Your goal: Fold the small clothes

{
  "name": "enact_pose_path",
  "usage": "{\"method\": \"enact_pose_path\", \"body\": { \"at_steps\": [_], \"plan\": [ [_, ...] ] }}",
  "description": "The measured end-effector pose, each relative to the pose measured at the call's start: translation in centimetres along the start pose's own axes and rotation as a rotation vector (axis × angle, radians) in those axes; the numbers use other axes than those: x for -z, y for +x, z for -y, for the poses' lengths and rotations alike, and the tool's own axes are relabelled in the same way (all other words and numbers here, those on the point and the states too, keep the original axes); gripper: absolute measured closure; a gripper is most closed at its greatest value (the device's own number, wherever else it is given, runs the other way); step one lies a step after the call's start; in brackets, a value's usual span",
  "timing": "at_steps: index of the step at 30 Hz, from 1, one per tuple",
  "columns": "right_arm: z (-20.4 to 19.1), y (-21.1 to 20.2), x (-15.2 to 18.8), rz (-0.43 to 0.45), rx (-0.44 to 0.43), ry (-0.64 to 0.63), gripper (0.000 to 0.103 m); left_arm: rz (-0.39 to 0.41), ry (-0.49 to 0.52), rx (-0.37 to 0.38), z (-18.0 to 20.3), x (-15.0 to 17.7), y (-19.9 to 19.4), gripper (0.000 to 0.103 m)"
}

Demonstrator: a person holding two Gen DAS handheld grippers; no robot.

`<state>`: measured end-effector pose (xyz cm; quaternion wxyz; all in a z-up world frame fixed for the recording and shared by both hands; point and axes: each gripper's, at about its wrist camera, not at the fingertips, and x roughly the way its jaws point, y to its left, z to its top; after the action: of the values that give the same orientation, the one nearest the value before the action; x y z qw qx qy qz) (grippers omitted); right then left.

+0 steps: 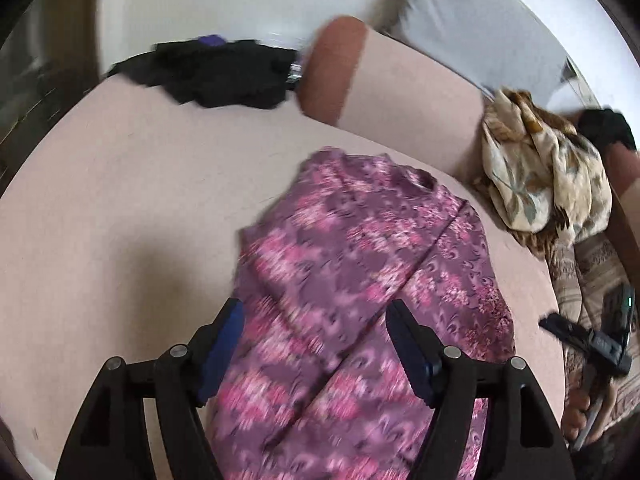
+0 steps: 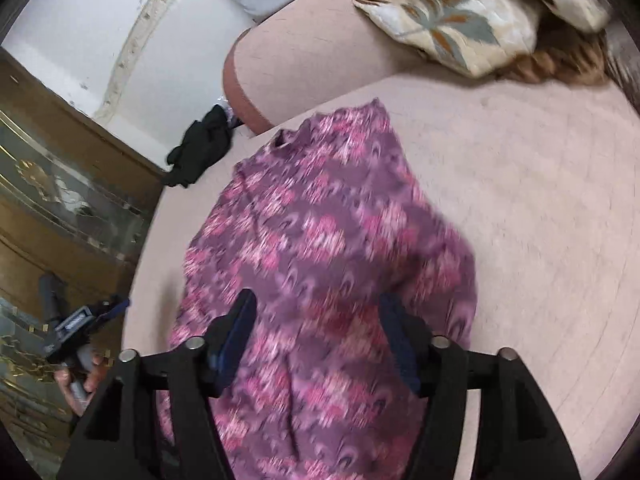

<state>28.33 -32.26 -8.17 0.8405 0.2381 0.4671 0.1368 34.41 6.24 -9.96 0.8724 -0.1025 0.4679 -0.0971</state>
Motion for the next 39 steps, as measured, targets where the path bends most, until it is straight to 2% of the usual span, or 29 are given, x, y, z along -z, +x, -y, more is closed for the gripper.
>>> {"method": "enact_pose_path", "body": {
  "at_steps": [3,5,8,12,15,17,18,19,20,21,22,26,29,31,34,35,36,39],
  "plan": [
    [0.2,2.8,-4.3,-0.031,0.017,-0.009,0.038,-0.031,0.047,0.001,1.4,-4.1,3.3,0.026],
    [0.5,4.4,-6.4,-0.037,0.033,-0.022,0.038,-0.072,0.056,-0.010,1.8,-7.2,6.9,0.026],
    [2.0,8.2,-10.8,-0.058,0.058,-0.012,0.038,-0.106,0.056,-0.095,1.6,-11.1,11.8,0.026],
    [4.8,13.0,-15.3,-0.110,0.055,0.047,0.038,-0.162,0.020,-0.064,1.0,-15.7,18.4,0.026],
    [6.5,15.6,-18.7,-0.109,0.050,0.094,0.040,-0.174,0.027,-0.091,1.3,-17.9,21.8,0.028],
    [6.8,16.6,-19.6,-0.125,0.025,0.093,0.052,-0.227,0.072,-0.087,2.1,-18.4,24.1,0.039],
    [6.7,17.3,-20.0,-0.137,0.028,0.079,0.055,-0.243,0.091,-0.096,2.3,-18.3,24.8,0.053],
    [6.6,17.7,-20.1,-0.141,0.044,0.060,0.065,-0.256,0.111,-0.111,2.5,-18.1,25.6,0.061],
    [6.3,18.1,-20.2,-0.141,0.075,0.035,0.080,-0.231,0.133,-0.137,2.8,-17.9,25.8,0.065],
    [6.1,18.7,-20.1,-0.150,0.102,0.013,0.087,-0.209,0.146,-0.138,3.0,-17.9,25.5,0.088],
    [6.0,19.0,-20.0,-0.159,0.113,0.002,0.091,-0.208,0.146,-0.131,3.0,-18.0,25.2,0.095],
    [5.8,17.9,-19.8,-0.116,0.147,-0.009,0.097,-0.159,0.088,-0.107,2.1,-18.5,21.9,0.096],
    [4.2,13.7,-19.0,-0.027,0.097,-0.031,0.097,-0.096,0.056,-0.053,2.0,-18.1,16.0,0.096],
    [2.1,10.1,-17.1,0.013,0.085,-0.082,0.097,-0.042,0.060,-0.016,2.3,-16.8,11.0,0.096],
    [-1.2,4.3,-12.0,0.054,0.085,-0.157,0.097,0.006,0.067,0.022,2.8,-13.3,3.7,0.096],
    [-2.0,2.3,-10.0,0.065,0.087,-0.177,0.097,0.030,0.092,0.018,2.9,-10.9,0.6,0.096],
    [-3.1,-0.3,-7.0,0.087,0.091,-0.200,0.097,0.046,0.097,0.021,2.5,-9.5,-1.2,0.096],
    [-4.2,-4.6,0.6,0.107,0.070,-0.201,0.097,0.063,0.074,0.029,0.4,-2.3,-6.3,0.096]
  ]
}}
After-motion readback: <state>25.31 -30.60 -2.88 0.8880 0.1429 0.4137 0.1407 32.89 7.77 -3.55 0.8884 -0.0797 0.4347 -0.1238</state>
